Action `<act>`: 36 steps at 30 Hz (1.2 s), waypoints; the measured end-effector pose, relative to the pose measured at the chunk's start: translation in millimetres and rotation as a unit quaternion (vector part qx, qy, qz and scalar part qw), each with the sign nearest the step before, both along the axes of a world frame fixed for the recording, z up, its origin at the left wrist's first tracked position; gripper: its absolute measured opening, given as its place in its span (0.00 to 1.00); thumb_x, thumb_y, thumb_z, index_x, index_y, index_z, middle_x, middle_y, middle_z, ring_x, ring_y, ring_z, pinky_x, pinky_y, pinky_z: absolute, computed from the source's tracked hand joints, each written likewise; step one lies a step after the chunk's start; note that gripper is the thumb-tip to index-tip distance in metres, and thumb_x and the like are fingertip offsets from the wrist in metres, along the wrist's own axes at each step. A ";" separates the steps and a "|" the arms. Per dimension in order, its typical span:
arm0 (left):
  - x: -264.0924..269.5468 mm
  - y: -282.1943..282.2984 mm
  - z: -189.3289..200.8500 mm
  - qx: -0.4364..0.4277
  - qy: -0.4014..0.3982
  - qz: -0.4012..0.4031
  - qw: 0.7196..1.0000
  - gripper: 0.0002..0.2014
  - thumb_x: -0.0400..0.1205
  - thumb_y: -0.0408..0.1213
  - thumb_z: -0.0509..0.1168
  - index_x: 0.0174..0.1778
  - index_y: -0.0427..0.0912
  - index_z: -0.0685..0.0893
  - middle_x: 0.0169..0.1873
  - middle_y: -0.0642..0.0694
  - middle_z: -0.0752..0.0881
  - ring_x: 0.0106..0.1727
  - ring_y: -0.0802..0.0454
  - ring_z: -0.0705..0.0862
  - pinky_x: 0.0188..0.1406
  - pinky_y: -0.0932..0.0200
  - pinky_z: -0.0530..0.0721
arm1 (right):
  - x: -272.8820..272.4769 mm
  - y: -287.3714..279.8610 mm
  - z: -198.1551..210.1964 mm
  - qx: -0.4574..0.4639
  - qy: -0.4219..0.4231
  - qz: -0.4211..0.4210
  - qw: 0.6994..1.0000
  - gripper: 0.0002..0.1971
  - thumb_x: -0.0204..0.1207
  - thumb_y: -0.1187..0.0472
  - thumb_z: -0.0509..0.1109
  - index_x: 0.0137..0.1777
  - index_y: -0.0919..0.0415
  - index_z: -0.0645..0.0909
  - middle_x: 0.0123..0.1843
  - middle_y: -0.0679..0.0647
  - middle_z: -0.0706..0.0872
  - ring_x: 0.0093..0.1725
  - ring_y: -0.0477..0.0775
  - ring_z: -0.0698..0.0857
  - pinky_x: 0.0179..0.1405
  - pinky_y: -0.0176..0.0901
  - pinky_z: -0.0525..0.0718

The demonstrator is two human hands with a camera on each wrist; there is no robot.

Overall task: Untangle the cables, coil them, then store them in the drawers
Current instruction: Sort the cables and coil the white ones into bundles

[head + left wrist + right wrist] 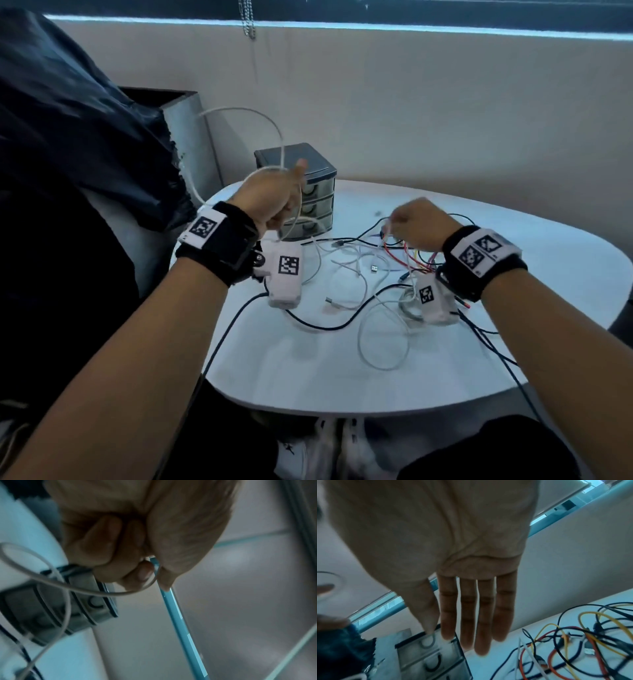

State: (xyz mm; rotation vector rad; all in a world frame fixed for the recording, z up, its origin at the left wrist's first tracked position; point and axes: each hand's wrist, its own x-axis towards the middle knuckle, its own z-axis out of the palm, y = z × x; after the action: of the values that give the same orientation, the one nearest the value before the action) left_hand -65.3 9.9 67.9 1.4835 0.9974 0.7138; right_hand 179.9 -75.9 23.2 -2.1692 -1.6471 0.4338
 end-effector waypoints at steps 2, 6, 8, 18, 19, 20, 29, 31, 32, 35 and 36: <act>-1.2 -1.2 -10.5 0.045 0.177 -0.020 0.983 0.22 0.86 0.54 0.62 0.31 0.44 0.76 0.20 0.49 0.69 0.19 0.53 0.63 0.17 0.66 0.60 | -7.4 -12.1 -7.9 -0.035 0.000 0.008 0.999 0.12 0.79 0.57 0.70 0.36 0.60 0.87 0.35 0.51 0.89 0.35 0.52 0.85 0.39 0.44 0.83; 1.0 -12.4 -19.7 0.146 0.387 -0.109 0.904 0.12 0.86 0.39 0.59 0.50 0.36 0.84 0.37 0.44 0.82 0.30 0.51 0.74 0.27 0.61 0.71 | -37.6 -23.9 -4.2 0.111 0.014 0.001 0.994 0.07 0.79 0.60 0.68 0.47 0.58 0.87 0.44 0.48 0.89 0.44 0.52 0.86 0.46 0.43 0.82; 3.0 -19.1 -20.4 0.197 0.455 -0.101 0.863 0.11 0.85 0.33 0.56 0.49 0.34 0.82 0.42 0.42 0.82 0.41 0.45 0.78 0.37 0.57 0.75 | -59.5 -25.2 5.5 0.209 0.049 0.018 0.976 0.09 0.79 0.58 0.69 0.56 0.55 0.85 0.54 0.45 0.87 0.50 0.47 0.86 0.51 0.45 0.83; -13.1 -23.1 -8.1 0.268 0.049 0.014 0.962 0.12 0.88 0.27 0.53 0.58 0.46 0.79 0.37 0.50 0.85 0.34 0.56 0.79 0.37 0.60 0.76 | -106.0 -7.9 21.7 0.197 0.135 0.144 0.960 0.24 0.86 0.57 0.63 0.82 0.56 0.67 0.80 0.50 0.74 0.70 0.42 0.78 0.70 0.42 0.75; -16.5 -26.1 -4.7 0.261 0.000 0.012 0.965 0.12 0.88 0.27 0.54 0.57 0.47 0.79 0.34 0.50 0.86 0.31 0.57 0.77 0.35 0.59 0.75 | -105.4 -6.1 19.4 0.206 0.166 0.137 0.955 0.23 0.87 0.56 0.63 0.81 0.57 0.68 0.78 0.50 0.75 0.73 0.43 0.77 0.71 0.41 0.75; -19.9 -30.1 -1.1 0.249 -0.044 0.007 0.967 0.12 0.88 0.27 0.55 0.56 0.48 0.79 0.34 0.51 0.87 0.29 0.58 0.75 0.33 0.61 0.73 | -104.2 -4.7 18.2 0.215 0.190 0.126 0.950 0.22 0.86 0.56 0.63 0.79 0.57 0.71 0.76 0.50 0.78 0.73 0.44 0.76 0.68 0.35 0.75; -28.2 -61.2 12.7 0.000 -0.137 -0.103 0.985 0.15 0.90 0.34 0.53 0.45 0.36 0.84 0.24 0.49 0.81 0.26 0.55 0.71 0.31 0.61 0.69 | -92.0 -3.1 40.1 0.346 0.346 0.059 0.870 0.06 0.83 0.65 0.69 0.49 0.60 0.88 0.32 0.53 0.87 0.28 0.51 0.86 0.38 0.48 0.90; -25.2 -65.9 17.7 -0.039 -0.206 -0.116 0.971 0.17 0.91 0.39 0.53 0.39 0.40 0.81 0.23 0.50 0.77 0.25 0.55 0.70 0.28 0.63 0.71 | -95.0 -5.0 41.6 0.337 0.323 0.047 0.883 0.07 0.84 0.62 0.68 0.54 0.61 0.89 0.30 0.54 0.84 0.20 0.42 0.78 0.24 0.42 0.84; -23.0 -66.3 22.0 -0.050 -0.255 -0.103 0.960 0.18 0.91 0.41 0.53 0.38 0.41 0.79 0.24 0.50 0.78 0.25 0.55 0.72 0.27 0.64 0.74 | -97.4 -5.6 39.0 0.312 0.301 0.053 0.899 0.08 0.84 0.60 0.68 0.52 0.59 0.89 0.29 0.54 0.82 0.18 0.41 0.75 0.21 0.39 0.79; -17.6 -60.7 34.2 -0.042 -0.366 -0.045 0.929 0.17 0.91 0.42 0.53 0.38 0.41 0.76 0.28 0.49 0.83 0.32 0.54 0.84 0.37 0.61 0.87 | -107.1 -13.1 24.1 0.196 0.178 0.116 0.957 0.12 0.86 0.55 0.65 0.46 0.55 0.89 0.25 0.47 0.80 0.20 0.39 0.73 0.27 0.35 0.72; -16.5 -56.8 35.3 -0.029 -0.382 -0.029 0.923 0.17 0.92 0.41 0.52 0.38 0.41 0.75 0.29 0.48 0.85 0.37 0.52 0.88 0.45 0.58 0.89 | -110.7 -17.2 20.2 0.162 0.142 0.137 0.967 0.13 0.86 0.54 0.64 0.49 0.56 0.89 0.25 0.46 0.80 0.22 0.40 0.74 0.29 0.37 0.73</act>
State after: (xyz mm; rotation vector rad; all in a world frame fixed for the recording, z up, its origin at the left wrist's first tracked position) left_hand -81.8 -46.8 103.2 1.0250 0.3658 1.0924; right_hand 69.3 -93.1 43.4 -1.5730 -1.7192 0.4880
